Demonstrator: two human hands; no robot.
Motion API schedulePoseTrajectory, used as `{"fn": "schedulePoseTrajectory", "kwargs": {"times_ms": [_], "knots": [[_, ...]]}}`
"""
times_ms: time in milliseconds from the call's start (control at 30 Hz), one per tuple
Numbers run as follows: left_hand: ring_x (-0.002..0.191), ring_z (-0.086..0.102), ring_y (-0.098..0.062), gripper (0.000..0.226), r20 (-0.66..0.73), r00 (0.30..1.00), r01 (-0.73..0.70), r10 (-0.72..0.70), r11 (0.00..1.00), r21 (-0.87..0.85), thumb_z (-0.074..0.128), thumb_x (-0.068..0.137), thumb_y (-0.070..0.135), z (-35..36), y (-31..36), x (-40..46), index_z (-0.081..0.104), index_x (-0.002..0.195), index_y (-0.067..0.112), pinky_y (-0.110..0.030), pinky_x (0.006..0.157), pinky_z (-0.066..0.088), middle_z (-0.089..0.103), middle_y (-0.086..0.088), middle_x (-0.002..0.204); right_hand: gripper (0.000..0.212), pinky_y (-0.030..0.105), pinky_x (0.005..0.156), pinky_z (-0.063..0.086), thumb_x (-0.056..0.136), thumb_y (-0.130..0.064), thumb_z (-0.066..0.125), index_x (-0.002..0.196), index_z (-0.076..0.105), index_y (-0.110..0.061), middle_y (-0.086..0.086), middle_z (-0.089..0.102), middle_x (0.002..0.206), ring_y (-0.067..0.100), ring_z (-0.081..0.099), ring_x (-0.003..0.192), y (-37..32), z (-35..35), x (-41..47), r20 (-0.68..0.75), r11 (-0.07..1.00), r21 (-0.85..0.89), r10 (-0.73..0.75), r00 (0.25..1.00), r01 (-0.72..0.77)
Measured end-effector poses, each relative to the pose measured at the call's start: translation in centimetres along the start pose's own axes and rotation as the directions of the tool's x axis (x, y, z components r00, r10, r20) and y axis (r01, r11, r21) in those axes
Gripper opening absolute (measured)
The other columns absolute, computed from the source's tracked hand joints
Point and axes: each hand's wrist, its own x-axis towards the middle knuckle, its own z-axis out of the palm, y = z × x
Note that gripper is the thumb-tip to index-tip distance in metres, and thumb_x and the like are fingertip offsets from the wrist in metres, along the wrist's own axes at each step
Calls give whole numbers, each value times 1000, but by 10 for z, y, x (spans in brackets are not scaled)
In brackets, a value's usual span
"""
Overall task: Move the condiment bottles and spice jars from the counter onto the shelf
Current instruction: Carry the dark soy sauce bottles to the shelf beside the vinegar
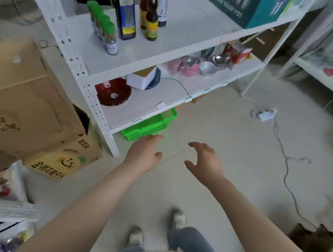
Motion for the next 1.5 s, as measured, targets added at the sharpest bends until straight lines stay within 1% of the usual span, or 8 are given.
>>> {"fn": "schedulePoseTrajectory", "kwargs": {"times_ms": [233, 433, 600, 733, 867, 1000, 1267, 1500], "knots": [[122, 52, -28, 53, 43, 998, -48, 47, 999, 22, 58, 88, 25, 15, 41, 106, 44, 139, 18, -39, 98, 45, 57, -8, 132, 58, 33, 100, 40, 85, -30, 63, 139, 42, -23, 3, 48, 139, 23, 43, 129, 60, -35, 81, 4, 999, 1, 37, 999, -37], [123, 52, -27, 53, 76, 996, 35, -35, 999, 4, 58, 90, 26, 21, 84, 193, 44, 140, 18, -38, 101, 44, 55, -8, 135, 59, 32, 98, 42, 86, -31, 61, 141, 39, -24, 2, 45, 141, 21, 41, 130, 117, -88, 167, 40, 999, -42, -5, 999, 7], [119, 53, -28, 50, 26, 990, 138, -137, 990, -34, 57, 90, 23, 10, 110, 245, 47, 138, 19, -37, 98, 44, 57, -9, 128, 59, 34, 100, 42, 88, -31, 60, 142, 38, -24, 1, 43, 142, 21, 39, 131, 136, -130, 241, 70, 996, -33, -75, 995, 78], [118, 53, -30, 48, -58, 974, 213, -218, 973, -86, 59, 89, 20, -13, 109, 282, 50, 136, 19, -41, 98, 44, 57, -10, 126, 58, 36, 99, 44, 87, -31, 61, 141, 40, -22, 2, 46, 138, 22, 41, 130, 128, -151, 300, 54, 987, 6, -162, 985, 162], [121, 50, -25, 48, -157, 947, 257, -279, 955, -148, 58, 91, 19, -41, 100, 328, 47, 138, 19, -34, 101, 39, 54, -7, 132, 58, 34, 101, 41, 86, -29, 63, 140, 42, -22, 2, 48, 138, 22, 42, 130, 111, -164, 358, 42, 968, 39, -249, 968, 248], [123, 50, -25, 49, -201, 938, 245, -283, 950, -196, 59, 91, 18, -61, 92, 382, 47, 138, 15, -34, 101, 39, 53, -9, 133, 59, 35, 98, 44, 85, -29, 63, 139, 42, -22, 4, 50, 134, 24, 45, 126, 95, -173, 415, 30, 958, 35, -286, 958, 285], [122, 50, -29, 49, -250, 928, 244, -276, 958, -152, 59, 90, 19, -115, 84, 465, 48, 138, 18, -35, 101, 40, 52, -11, 132, 59, 36, 95, 46, 84, -29, 65, 139, 43, -21, 6, 50, 133, 24, 45, 126, 72, -208, 513, 22, 951, 18, -310, 950, 310], [131, 41, -29, 59, -467, 781, 368, -415, 910, -193, 60, 89, 19, -163, 81, 503, 38, 142, 9, -35, 107, 33, 39, -13, 144, 59, 39, 95, 47, 84, -30, 66, 138, 43, -22, 6, 50, 134, 25, 45, 126, 22, -215, 591, 54, 882, 22, -471, 881, 470]]}}
